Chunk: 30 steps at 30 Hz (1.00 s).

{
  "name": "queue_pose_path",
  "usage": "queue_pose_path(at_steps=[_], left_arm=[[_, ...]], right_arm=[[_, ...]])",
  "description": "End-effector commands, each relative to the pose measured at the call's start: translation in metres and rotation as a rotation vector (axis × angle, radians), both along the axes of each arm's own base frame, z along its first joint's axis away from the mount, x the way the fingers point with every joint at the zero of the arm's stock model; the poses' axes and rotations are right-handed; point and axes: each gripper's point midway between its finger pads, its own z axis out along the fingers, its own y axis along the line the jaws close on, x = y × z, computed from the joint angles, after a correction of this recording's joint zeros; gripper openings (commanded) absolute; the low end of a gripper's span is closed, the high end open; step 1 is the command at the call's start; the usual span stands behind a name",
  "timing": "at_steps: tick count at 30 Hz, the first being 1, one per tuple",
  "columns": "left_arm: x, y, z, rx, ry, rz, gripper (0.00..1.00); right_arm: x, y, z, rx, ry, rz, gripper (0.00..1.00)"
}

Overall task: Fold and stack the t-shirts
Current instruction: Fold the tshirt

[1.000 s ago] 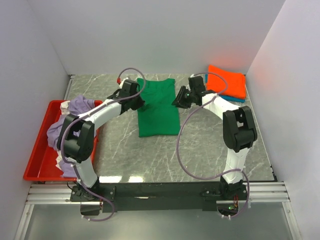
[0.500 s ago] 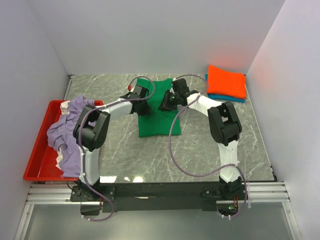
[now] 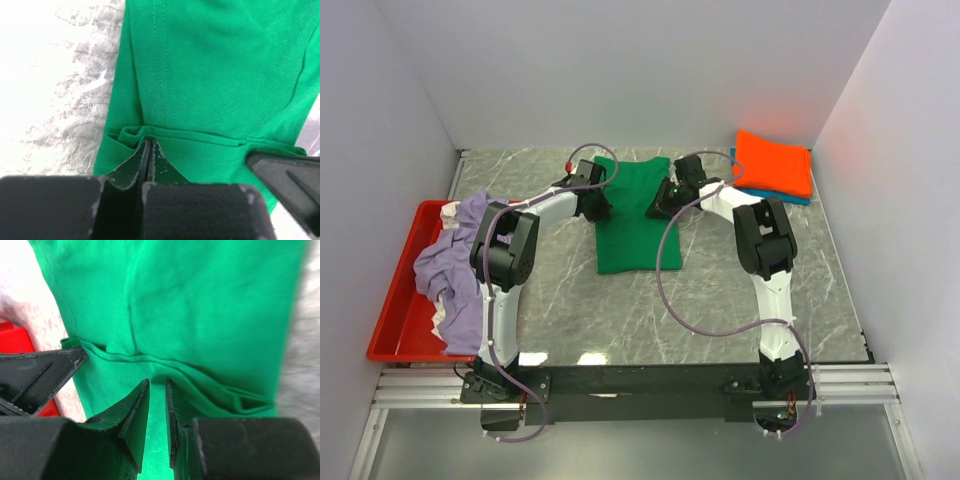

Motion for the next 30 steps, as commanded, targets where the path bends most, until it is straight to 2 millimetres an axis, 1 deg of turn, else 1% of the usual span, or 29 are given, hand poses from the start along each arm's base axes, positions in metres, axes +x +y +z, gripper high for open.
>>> queue_pose_path(at_steps=[1, 6, 9, 11, 15, 18, 22, 23, 24, 25, 26, 27, 28, 29, 30], left_arm=[[0.001, 0.005, -0.010, 0.012, 0.016, -0.014, 0.01], [0.001, 0.013, -0.011, 0.018, 0.021, -0.005, 0.01], [0.003, 0.015, -0.008, 0.017, 0.018, -0.002, 0.01], [0.003, 0.016, -0.005, 0.015, 0.012, -0.005, 0.01], [0.006, 0.014, 0.003, 0.000, -0.013, -0.023, 0.01], [0.008, 0.012, 0.014, -0.007, -0.043, -0.034, 0.01], [0.015, 0.010, 0.040, -0.013, -0.094, -0.047, 0.01], [0.016, 0.011, 0.044, -0.011, -0.103, -0.047, 0.01], [0.018, 0.011, 0.051, -0.008, -0.117, -0.053, 0.01], [0.021, 0.011, 0.062, -0.008, -0.139, -0.052, 0.01], [0.020, 0.011, 0.065, -0.004, -0.143, -0.055, 0.01], [0.021, 0.013, 0.071, -0.002, -0.151, -0.054, 0.01], [0.021, 0.013, 0.081, -0.008, -0.168, -0.052, 0.01], [0.019, 0.012, 0.086, -0.015, -0.174, -0.053, 0.02], [0.018, 0.012, 0.092, -0.024, -0.184, -0.048, 0.03]], right_arm=[[0.006, -0.012, -0.001, 0.014, -0.001, -0.032, 0.26], [0.009, -0.024, 0.007, 0.045, -0.004, -0.046, 0.26], [0.013, -0.036, 0.008, 0.049, 0.002, -0.068, 0.26], [0.016, -0.044, 0.008, 0.051, 0.007, -0.082, 0.26], [0.018, -0.052, 0.012, 0.075, 0.014, -0.093, 0.26], [0.022, -0.052, 0.023, 0.099, 0.016, -0.085, 0.26], [0.025, -0.054, 0.038, 0.100, -0.003, -0.079, 0.26], [0.027, -0.056, 0.046, 0.108, -0.017, -0.085, 0.26], [0.028, -0.057, 0.050, 0.117, -0.023, -0.084, 0.26], [0.029, -0.060, 0.055, 0.123, -0.027, -0.090, 0.26], [0.029, -0.062, 0.057, 0.126, -0.028, -0.094, 0.26], [0.028, -0.064, 0.059, 0.123, -0.030, -0.095, 0.26], [0.028, -0.066, 0.067, 0.120, -0.044, -0.098, 0.26], [0.027, -0.067, 0.070, 0.113, -0.050, -0.098, 0.27], [0.023, -0.068, 0.067, 0.102, -0.050, -0.101, 0.27]])
